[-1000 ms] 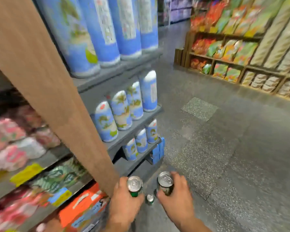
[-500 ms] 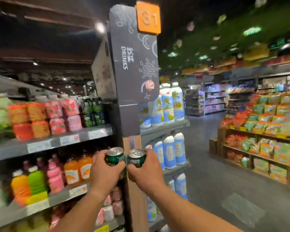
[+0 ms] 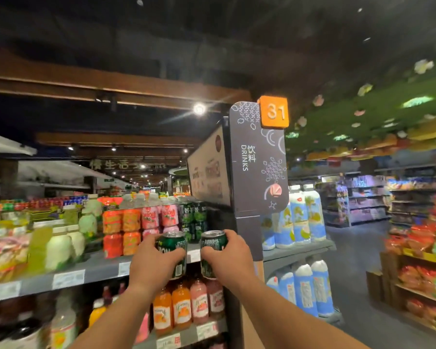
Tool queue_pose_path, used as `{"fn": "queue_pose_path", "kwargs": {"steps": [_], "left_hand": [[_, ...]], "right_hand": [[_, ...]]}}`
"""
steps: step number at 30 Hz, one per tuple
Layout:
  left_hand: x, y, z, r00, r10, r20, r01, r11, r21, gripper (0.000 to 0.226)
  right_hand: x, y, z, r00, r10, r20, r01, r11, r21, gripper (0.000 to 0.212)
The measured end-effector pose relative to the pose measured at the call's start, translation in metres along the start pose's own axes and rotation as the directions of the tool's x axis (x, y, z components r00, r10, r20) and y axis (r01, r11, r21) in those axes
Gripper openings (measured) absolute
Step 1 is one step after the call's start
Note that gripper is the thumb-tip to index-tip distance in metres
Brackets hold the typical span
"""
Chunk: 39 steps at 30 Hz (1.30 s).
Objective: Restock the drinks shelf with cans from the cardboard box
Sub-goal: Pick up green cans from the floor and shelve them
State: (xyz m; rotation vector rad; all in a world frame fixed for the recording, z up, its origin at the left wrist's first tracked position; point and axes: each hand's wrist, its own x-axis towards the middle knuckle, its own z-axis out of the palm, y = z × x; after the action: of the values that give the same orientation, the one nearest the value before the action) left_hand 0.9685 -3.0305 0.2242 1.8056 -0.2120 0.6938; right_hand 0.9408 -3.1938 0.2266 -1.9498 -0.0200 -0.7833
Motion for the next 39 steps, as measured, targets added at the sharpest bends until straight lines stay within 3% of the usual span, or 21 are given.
{"fn": "queue_pose_path", "kwargs": {"steps": [4, 9, 12, 23, 25, 28, 35, 37, 39], "left_hand": [[0.022, -0.012, -0.011, 1.0, 0.007, -0.006, -0.007, 1.0, 0.011, 0.059], [0.041, -0.03, -0.012, 1.0, -0.023, 0.019, 0.023, 0.999, 0.024, 0.06], [0.051, -0.041, -0.006, 0.999, -0.042, 0.03, 0.042, 0.999, 0.009, 0.064], [0.113, -0.071, 0.069, 0.995, -0.097, -0.034, 0.1, 0.992, 0.076, 0.043], [0.132, -0.073, 0.085, 0.993, -0.111, -0.046, 0.115, 0.99, 0.085, 0.05], [0.159, -0.077, 0.104, 0.991, -0.117, -0.07, 0.125, 0.984, 0.125, 0.068], [0.207, -0.107, 0.153, 0.981, -0.186, -0.051, 0.192, 0.957, 0.217, 0.074], [0.22, -0.112, 0.164, 0.975, -0.215, -0.05, 0.221, 0.944, 0.247, 0.067], [0.234, -0.117, 0.173, 0.973, -0.228, -0.041, 0.231, 0.936, 0.264, 0.057]], "right_hand": [[0.008, -0.007, 0.015, 1.0, -0.006, 0.018, 0.006, 1.0, 0.008, 0.056], [0.019, -0.004, 0.034, 1.0, 0.008, 0.019, -0.009, 1.0, 0.022, 0.05], [0.031, 0.006, 0.045, 1.0, 0.014, -0.01, -0.013, 1.0, 0.016, 0.058], [0.129, 0.067, 0.072, 1.0, 0.012, 0.009, -0.012, 1.0, -0.004, 0.076], [0.156, 0.074, 0.075, 1.0, 0.0, 0.006, 0.001, 0.999, -0.035, 0.077], [0.189, 0.083, 0.082, 1.0, -0.014, 0.021, 0.015, 0.998, -0.057, 0.074], [0.231, 0.111, 0.112, 0.995, 0.071, 0.071, -0.067, 0.996, -0.058, 0.063], [0.242, 0.116, 0.119, 0.991, 0.108, 0.075, -0.106, 0.994, -0.037, 0.058], [0.257, 0.12, 0.124, 0.989, 0.127, 0.075, -0.124, 0.992, -0.036, 0.038]]}}
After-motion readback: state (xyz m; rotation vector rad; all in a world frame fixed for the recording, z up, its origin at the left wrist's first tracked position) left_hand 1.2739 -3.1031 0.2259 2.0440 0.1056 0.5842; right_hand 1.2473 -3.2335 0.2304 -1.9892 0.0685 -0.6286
